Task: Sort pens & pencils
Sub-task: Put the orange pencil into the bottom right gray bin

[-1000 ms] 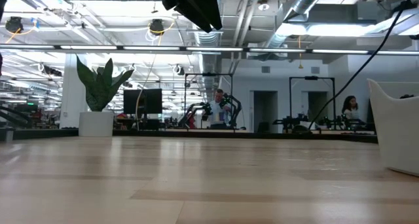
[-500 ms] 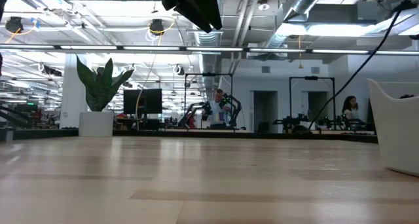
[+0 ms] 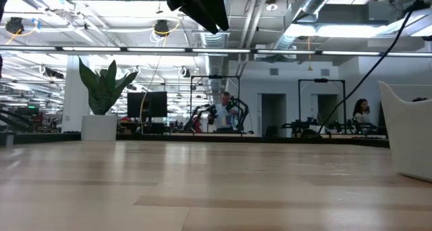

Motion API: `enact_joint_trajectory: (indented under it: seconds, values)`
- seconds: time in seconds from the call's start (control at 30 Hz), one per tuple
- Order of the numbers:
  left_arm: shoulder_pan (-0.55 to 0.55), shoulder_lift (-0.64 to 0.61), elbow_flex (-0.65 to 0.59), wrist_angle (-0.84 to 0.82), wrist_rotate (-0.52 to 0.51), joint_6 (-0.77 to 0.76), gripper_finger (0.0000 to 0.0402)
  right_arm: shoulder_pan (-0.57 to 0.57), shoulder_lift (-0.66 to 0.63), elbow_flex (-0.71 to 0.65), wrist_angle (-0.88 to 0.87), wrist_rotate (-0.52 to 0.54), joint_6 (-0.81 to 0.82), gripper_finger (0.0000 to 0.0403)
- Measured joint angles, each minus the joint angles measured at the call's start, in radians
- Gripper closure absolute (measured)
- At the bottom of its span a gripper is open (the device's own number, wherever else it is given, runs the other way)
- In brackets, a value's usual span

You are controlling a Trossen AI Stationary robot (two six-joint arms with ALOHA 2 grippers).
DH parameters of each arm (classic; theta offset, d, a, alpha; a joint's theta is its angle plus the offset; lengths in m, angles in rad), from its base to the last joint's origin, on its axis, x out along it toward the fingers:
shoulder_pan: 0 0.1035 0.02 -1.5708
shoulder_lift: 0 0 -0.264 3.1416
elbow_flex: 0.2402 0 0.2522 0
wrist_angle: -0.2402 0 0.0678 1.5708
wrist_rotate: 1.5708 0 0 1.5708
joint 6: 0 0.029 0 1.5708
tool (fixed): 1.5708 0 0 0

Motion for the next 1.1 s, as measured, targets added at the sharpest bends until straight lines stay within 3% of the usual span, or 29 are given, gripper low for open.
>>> enact_joint_trajectory:
  seconds: [0.57, 0.8, 1.1]
  values:
    - [0.0, 0.0, 0.0, 0.001, 0.0, 0.0, 0.0214, -0.012, 0.004, -0.067, 0.018, -0.028, -0.025, 0.0351]
    - [0.0, 0.0, 0.0, 0.001, 0.0, 0.0, 0.0214, -0.048, 0.007, -0.137, 0.071, -0.101, -0.122, 0.0349]
    - [0.0, 0.0, 0.0, 0.002, -0.001, 0.0, 0.0214, -0.095, 0.003, -0.149, 0.122, -0.091, -0.207, 0.0347]
